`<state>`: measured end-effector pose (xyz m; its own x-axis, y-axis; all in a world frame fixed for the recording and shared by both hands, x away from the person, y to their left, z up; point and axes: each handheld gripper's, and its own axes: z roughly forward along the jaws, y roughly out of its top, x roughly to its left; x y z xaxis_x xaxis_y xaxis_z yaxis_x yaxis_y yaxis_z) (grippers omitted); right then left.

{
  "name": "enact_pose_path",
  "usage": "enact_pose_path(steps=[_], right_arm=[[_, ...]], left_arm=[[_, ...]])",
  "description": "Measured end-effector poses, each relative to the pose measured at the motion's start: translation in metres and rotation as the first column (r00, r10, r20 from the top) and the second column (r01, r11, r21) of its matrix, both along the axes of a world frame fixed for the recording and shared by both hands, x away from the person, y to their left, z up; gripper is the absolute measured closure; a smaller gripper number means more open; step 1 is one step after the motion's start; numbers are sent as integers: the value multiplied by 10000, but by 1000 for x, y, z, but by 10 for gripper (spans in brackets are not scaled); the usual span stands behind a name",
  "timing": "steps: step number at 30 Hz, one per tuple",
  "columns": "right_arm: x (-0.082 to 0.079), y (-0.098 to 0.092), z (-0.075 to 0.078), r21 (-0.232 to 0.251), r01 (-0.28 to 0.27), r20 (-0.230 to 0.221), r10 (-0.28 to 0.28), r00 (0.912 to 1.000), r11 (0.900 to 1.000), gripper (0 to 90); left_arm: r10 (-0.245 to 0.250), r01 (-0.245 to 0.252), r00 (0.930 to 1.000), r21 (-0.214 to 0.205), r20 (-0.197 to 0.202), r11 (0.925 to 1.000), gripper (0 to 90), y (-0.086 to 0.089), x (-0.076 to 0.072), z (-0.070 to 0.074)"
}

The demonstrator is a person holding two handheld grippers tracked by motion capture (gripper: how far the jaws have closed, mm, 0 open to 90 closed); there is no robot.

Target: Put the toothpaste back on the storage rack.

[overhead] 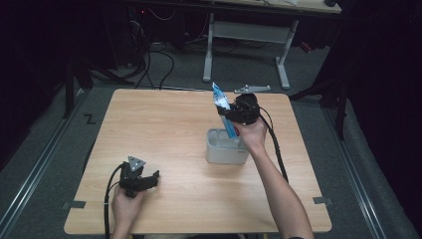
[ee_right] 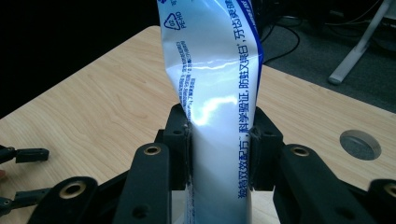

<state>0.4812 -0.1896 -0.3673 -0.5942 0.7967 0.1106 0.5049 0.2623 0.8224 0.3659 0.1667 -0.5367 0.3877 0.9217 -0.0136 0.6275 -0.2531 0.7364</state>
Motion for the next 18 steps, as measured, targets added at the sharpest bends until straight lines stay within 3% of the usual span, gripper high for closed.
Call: enact_pose_path(steps=[12,18], right_arm=[[-2,-3,-9,-303,-17,-250,9,9997,9995,659],[-4,-3,-12,-459,-40,-166,32,9999,9989,659]], left_arm=[[1,-1,10000,-4,1,10000,228,0,0,0],[1,-1,10000,-9,-3,10000,228,0,0,0]])
